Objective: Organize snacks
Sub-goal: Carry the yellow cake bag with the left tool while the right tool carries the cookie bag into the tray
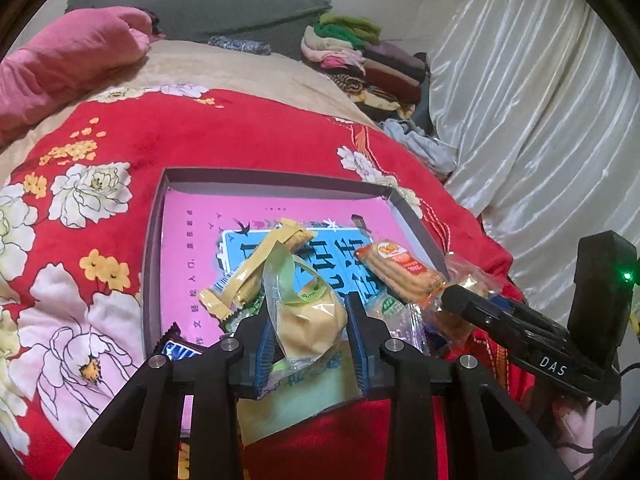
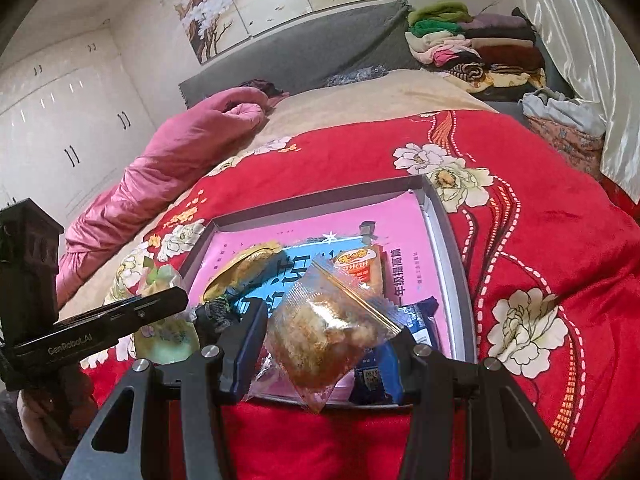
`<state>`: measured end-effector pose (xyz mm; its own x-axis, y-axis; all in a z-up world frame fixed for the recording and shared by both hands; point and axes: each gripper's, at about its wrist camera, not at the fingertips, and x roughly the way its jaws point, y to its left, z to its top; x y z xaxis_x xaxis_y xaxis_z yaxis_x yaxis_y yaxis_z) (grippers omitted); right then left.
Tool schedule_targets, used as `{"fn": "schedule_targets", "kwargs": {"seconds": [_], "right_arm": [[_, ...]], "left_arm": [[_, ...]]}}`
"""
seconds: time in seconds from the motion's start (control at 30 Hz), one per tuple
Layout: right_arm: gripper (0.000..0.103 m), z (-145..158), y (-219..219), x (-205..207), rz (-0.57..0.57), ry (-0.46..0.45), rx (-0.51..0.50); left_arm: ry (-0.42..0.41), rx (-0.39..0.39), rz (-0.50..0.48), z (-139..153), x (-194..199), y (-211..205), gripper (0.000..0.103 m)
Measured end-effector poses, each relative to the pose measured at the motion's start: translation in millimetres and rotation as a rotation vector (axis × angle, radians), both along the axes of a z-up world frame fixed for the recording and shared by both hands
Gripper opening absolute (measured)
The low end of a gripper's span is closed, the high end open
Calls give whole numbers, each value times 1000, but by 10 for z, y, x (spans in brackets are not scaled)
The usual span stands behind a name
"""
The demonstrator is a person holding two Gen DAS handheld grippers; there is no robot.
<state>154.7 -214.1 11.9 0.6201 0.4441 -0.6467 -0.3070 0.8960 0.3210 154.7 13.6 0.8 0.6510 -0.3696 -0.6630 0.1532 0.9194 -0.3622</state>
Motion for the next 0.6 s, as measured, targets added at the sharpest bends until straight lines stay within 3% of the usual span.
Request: {"fn": "schedule_targets", "kwargs": {"seconds": [0.6], "right_arm": [[51,-143,46,-36,62,-17,-15]], "left_arm": [[4,26,-28,-137,0,-140,33]]}}
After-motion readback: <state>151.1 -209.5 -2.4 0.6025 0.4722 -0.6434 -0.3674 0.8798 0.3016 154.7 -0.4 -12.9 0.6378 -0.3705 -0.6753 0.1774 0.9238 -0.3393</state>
